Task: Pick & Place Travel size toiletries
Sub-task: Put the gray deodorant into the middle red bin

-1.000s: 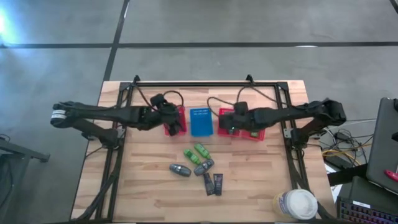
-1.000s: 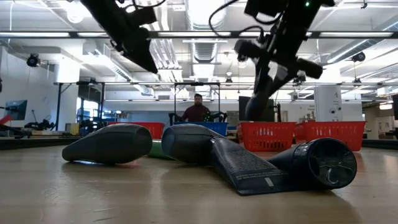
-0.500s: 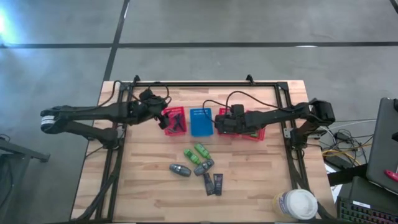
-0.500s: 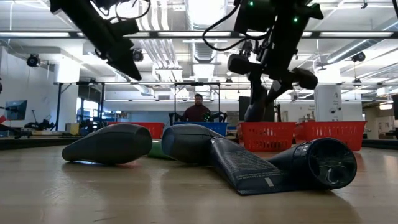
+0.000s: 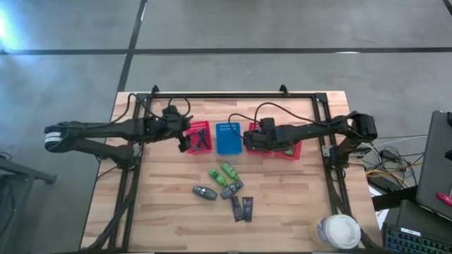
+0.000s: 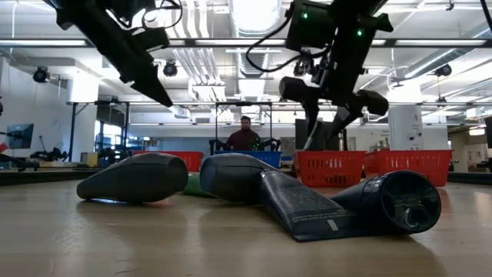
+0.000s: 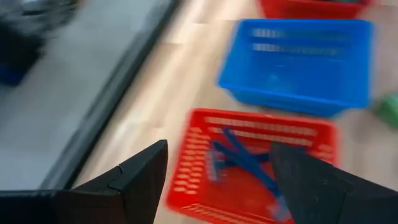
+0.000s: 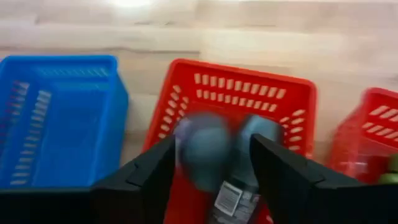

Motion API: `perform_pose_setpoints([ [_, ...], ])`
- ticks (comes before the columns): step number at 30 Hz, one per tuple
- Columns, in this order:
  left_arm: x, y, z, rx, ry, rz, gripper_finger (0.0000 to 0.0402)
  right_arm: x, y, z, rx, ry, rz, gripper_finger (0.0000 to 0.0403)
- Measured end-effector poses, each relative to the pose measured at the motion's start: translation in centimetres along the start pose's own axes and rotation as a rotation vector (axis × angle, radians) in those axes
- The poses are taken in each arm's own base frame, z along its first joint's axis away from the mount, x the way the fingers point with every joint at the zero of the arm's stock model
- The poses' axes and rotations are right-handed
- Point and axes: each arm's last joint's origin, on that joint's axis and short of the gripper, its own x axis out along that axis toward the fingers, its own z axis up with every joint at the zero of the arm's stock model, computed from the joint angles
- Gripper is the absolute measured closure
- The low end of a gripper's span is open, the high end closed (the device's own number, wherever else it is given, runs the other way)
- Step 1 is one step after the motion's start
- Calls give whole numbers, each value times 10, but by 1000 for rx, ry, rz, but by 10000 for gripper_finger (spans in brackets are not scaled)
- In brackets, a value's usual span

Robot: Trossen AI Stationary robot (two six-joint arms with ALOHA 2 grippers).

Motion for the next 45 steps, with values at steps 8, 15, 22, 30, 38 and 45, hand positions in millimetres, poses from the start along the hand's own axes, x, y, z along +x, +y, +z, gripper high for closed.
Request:
perform_pose_setpoints([
  [8, -2, -4, -2, 45, 3, -149, 117, -7, 3, 0, -85, 119, 27, 120],
  [15, -4, -10, -11, 86, 82, -344, 117, -13, 4, -6, -148, 260, 71, 94],
  [22, 1, -36, -38, 279, 56, -753, 117, -35, 3, -10, -312, 286, 172, 82],
  [30, 1, -95, -64, 580, -107, -934, 117, -48, 2, -14, -411, 327, 238, 64],
  [38, 19, -127, -59, 324, -48, -855, 117, -49, 2, -14, -452, 341, 253, 44],
  [45, 38, -144, -61, 232, 114, -829, 117, -49, 1, -15, -481, 343, 258, 52],
])
